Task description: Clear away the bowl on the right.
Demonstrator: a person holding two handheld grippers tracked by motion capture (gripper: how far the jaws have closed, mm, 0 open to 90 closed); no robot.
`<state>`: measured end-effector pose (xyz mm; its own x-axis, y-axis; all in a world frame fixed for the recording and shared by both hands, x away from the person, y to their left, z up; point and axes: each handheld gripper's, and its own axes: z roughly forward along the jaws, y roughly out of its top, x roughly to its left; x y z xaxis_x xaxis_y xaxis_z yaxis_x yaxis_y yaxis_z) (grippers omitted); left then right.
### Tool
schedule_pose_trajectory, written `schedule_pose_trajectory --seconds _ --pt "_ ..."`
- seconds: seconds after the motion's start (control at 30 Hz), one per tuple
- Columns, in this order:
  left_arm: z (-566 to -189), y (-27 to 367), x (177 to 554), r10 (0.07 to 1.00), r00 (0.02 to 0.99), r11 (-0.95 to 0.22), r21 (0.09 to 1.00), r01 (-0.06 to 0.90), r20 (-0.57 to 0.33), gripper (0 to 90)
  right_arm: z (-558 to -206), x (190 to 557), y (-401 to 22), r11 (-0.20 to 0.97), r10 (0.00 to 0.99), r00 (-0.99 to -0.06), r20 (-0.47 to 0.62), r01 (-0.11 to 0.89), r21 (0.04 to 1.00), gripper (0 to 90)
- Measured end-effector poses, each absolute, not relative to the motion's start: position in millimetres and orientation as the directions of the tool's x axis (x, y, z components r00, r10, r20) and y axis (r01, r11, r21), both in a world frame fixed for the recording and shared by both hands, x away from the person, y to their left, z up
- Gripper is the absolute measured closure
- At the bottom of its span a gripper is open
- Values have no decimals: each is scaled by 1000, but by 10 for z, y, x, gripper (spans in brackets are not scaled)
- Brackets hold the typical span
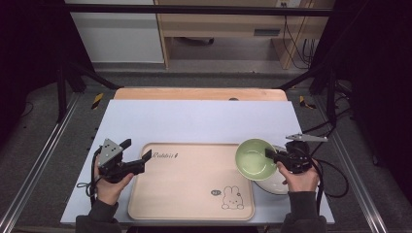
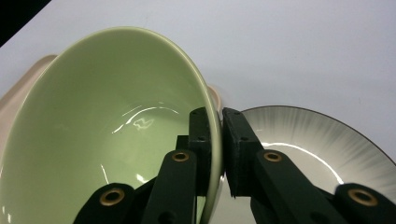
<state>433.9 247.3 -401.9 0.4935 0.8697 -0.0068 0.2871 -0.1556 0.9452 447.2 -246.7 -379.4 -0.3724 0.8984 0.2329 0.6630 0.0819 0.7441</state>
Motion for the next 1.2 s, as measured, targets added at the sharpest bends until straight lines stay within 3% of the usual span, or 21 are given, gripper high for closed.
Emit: schedule_pose_trajectory --seconds 1.2 --pt "-4017 2477 4341 867 499 -146 946 289 -18 162 -3626 4720 -1799 151 846 -483 224 620 770 830"
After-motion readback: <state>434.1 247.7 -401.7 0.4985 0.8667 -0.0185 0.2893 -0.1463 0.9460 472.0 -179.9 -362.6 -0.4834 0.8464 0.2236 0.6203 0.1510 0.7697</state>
